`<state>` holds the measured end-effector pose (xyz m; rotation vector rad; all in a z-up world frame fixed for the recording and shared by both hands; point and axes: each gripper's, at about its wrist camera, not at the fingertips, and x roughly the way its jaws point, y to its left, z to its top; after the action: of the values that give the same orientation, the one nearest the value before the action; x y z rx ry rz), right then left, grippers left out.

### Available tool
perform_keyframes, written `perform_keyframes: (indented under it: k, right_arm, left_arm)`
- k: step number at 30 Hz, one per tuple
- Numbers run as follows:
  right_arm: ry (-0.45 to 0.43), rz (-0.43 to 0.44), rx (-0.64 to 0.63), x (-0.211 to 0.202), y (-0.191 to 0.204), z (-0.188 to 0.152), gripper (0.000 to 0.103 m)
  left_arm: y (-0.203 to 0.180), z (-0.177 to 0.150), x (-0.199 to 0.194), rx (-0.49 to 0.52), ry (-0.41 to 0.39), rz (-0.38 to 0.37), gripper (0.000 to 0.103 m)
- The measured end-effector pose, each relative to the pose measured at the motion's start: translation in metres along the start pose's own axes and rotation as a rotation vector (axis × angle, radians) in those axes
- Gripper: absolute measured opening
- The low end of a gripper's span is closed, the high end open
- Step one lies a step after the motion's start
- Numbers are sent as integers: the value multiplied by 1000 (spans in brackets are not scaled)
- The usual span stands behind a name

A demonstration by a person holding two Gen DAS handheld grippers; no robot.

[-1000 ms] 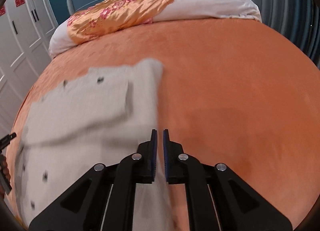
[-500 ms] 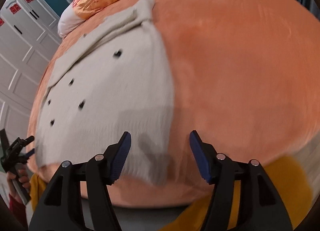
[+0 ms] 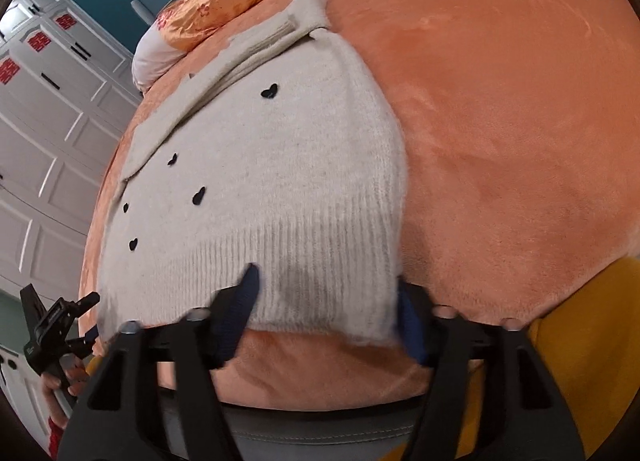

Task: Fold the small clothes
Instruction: 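Move both tools to the ribbed hem of the folded sweater, then grasp the hem with both tools and fold it up toward the collar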

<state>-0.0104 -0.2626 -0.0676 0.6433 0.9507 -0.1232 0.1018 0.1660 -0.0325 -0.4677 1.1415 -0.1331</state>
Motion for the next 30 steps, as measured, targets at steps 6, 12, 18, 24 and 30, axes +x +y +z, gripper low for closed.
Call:
perform_keyframes:
  k: [6,12,18,24,30]
  right_arm:
    - [-21,17,-16,-20,9,1,5]
    - [-34,3,-139,-63,23,-1,4]
    - [60,-75,-313,-98,19,-30,4]
    - [234,-119,-400,-132,7,-91,4]
    - [316,-85,-386,-153,4,-118,4]
  left_arm:
    - [0,6,-14,-4,39,-55,6]
    - [-9,-7,-64,116,18,-78,5]
    - [-15,-48,-104,272,87,-36,5]
    - [5,-112,-134,329,257,8,5]
    - [13,-140,-147,310,352,10,4]
